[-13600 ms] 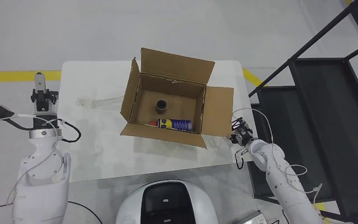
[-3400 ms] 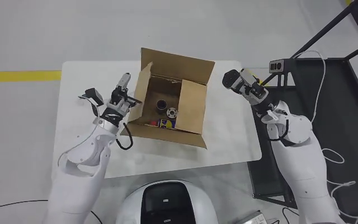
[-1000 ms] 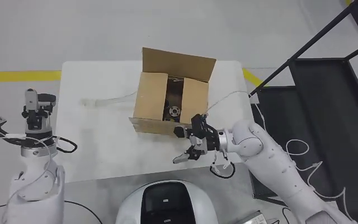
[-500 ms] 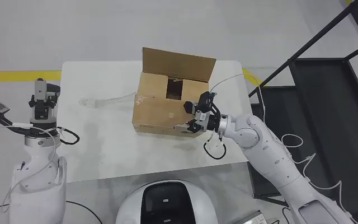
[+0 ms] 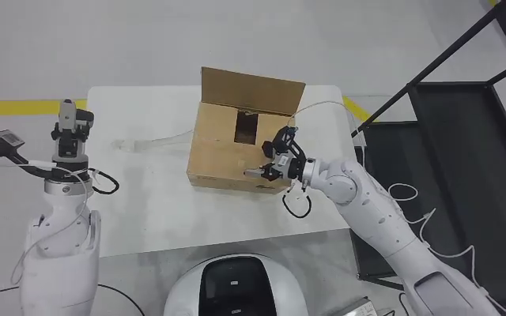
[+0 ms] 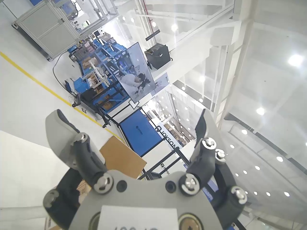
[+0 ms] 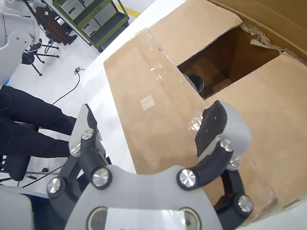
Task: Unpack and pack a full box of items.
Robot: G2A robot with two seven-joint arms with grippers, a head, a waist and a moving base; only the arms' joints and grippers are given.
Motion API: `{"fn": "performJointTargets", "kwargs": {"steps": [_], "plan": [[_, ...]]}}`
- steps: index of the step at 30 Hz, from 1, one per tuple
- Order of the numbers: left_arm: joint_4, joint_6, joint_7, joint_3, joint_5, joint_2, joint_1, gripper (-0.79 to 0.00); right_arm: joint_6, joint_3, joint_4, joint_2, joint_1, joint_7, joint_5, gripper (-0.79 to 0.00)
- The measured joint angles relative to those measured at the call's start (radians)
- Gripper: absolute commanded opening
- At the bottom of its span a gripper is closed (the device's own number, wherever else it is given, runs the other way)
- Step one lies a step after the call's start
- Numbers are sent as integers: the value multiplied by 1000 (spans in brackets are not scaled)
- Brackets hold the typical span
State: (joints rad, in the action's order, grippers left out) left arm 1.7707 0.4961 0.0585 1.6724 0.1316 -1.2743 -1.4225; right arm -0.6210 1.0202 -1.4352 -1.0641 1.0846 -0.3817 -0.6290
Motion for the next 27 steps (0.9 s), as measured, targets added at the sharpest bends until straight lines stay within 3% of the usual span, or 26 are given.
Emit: {"fn": "performJointTargets", "kwargs": {"steps": [5, 11, 16, 20, 27], "plan": [[2, -4, -1, 9, -4, 1, -5, 0, -3, 4, -4, -3, -6, -3, 19, 0], [4, -12, -7, 16, -10, 1, -7, 0, -33, 88, -92, 9, -26, -20, 117, 0], [13, -18, -9, 24, -17, 1, -25, 0, -12, 166, -134, 21, -117, -107, 122, 0], [29, -22, -16, 31, -26, 1, -44, 0, 17, 136, -54, 10, -242, -137, 36, 0], [62, -28, -45, 47, -35, -1, -80, 0, 77, -39, 201, -52, -477, -132, -26, 0]]}}
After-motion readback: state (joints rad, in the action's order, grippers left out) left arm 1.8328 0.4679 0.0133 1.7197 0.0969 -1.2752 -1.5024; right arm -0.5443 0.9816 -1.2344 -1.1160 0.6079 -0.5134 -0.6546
